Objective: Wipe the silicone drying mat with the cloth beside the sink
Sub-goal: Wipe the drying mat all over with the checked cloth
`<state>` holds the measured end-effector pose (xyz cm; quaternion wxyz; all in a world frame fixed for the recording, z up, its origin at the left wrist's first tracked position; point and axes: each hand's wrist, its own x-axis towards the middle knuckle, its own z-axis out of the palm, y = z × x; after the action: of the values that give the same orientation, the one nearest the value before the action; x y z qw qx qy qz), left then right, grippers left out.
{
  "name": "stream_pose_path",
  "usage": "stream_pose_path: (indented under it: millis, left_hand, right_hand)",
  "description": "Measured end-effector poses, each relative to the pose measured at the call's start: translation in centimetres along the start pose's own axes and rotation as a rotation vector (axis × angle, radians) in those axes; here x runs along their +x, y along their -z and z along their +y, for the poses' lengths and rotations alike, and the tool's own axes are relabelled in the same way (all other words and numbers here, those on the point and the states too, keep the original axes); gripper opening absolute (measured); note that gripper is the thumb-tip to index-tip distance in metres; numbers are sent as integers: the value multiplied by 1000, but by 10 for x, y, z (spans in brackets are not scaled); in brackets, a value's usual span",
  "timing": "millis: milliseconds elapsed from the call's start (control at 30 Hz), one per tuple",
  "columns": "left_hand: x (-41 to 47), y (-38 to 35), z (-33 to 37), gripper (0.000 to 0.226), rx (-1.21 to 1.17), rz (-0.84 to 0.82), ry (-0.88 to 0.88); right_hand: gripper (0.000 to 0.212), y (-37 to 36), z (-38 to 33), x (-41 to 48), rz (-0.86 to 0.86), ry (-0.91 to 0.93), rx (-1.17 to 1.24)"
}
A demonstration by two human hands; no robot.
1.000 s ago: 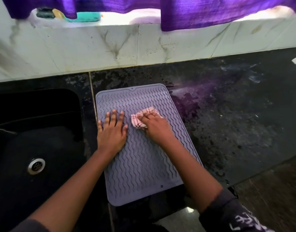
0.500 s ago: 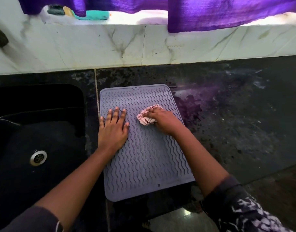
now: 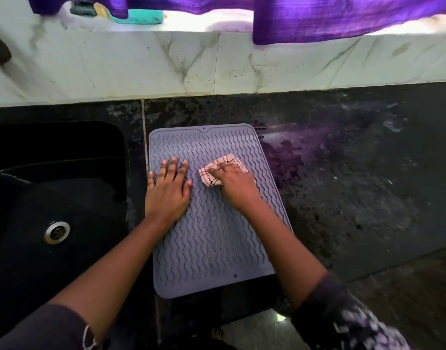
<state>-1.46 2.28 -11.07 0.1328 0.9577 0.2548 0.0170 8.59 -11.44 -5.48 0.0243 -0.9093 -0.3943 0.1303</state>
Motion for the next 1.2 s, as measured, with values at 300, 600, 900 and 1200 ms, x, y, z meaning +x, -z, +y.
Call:
stream_pose_path:
  millis: [300,600,900,1200]
  left_hand:
    - [0,1,0,55,10,9,-9]
    - [0,1,0,55,7,8,0]
    - [0,0,0,54,13,18,-1]
    - [0,-1,0,54,6,30,-1]
  right_hand:
    - [55,10,3,-101,-133,90,63]
    - [55,-21,13,-41,-60,29,59]
    - [50,-10,13,-140,-177,136,126]
    - [53,-31,6,-83,-5,-4,53]
